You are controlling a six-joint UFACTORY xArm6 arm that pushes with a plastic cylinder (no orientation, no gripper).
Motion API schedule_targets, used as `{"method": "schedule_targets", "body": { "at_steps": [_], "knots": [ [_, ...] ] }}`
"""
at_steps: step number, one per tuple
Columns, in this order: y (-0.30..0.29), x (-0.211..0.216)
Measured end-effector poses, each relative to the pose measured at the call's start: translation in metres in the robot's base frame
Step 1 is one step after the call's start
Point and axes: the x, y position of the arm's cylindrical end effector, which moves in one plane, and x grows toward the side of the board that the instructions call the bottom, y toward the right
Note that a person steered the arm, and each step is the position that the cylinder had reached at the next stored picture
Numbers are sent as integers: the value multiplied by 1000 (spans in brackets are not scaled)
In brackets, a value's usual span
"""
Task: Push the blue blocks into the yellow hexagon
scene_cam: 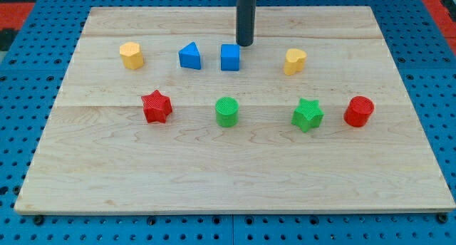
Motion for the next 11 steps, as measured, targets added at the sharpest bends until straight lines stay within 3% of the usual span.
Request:
{"method": "schedule_targets", "body": {
  "at_steps": [2,3,4,6,7,8,10,11],
  "knots": [
    [33,-13],
    [123,0],
    [169,42],
    [-11,45],
    [-7,32],
    [-100,34],
    [-98,74],
    [-159,83]
  ]
}}
